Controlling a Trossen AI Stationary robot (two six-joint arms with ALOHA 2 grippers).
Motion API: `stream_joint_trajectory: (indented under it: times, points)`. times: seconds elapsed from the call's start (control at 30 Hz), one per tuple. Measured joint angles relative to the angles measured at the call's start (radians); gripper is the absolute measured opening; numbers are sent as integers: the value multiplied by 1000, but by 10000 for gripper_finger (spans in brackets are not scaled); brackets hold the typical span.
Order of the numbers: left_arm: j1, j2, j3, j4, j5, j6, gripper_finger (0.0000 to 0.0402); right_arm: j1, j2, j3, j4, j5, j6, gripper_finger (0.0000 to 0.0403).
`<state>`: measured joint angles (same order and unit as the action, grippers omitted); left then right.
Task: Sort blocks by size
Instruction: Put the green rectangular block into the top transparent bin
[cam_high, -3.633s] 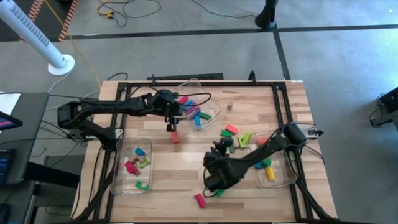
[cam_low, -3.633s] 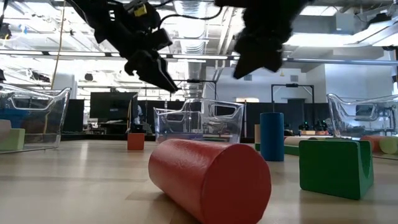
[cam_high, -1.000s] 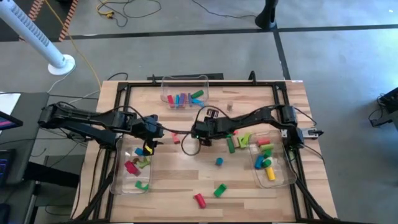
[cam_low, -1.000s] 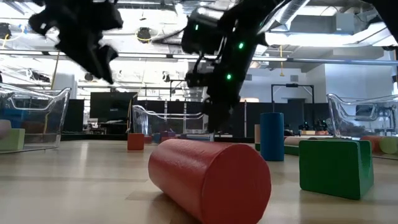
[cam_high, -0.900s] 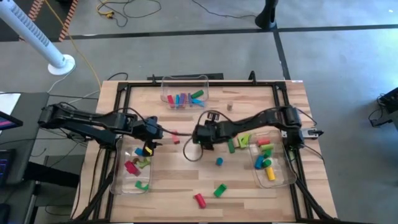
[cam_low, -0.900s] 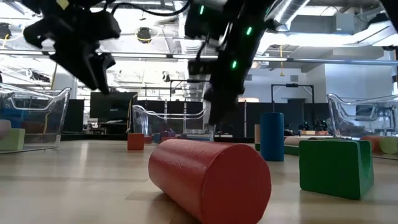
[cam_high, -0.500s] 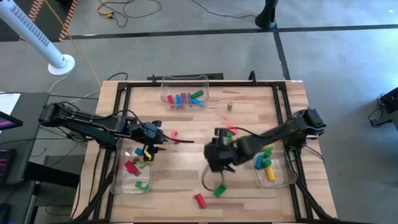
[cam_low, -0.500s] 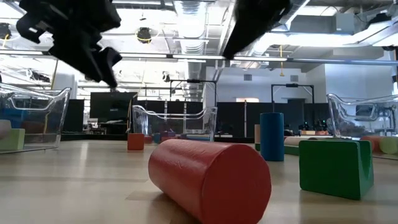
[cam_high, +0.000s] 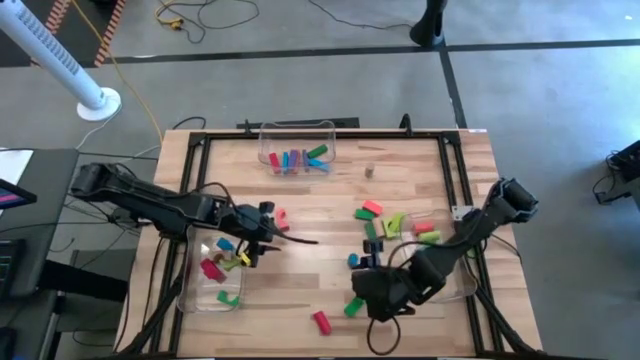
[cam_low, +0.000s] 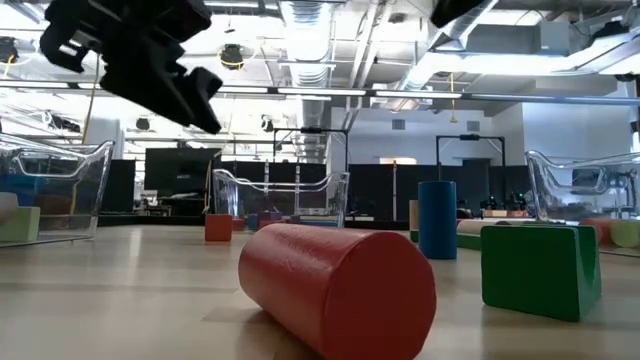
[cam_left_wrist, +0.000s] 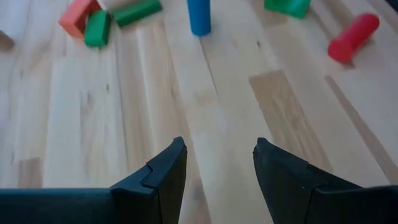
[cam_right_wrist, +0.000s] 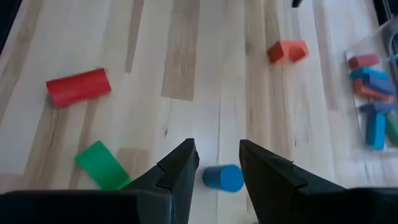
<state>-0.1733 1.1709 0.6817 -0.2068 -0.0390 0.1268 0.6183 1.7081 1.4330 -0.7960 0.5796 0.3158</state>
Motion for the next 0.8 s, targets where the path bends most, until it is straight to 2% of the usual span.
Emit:
stream_joint_trajectory:
  times: [0.37, 0.5, 0.8]
  points:
    - [-17, 196, 0, 174, 1, 3, 178, 44, 0, 0, -101, 0, 157, 169]
    - [-18, 253, 0, 236, 40, 8, 178, 38, 0, 0, -170, 0, 228, 169]
    - [-18, 304, 0, 344, 61, 8, 178, -19, 0, 0, -306, 1, 428, 169]
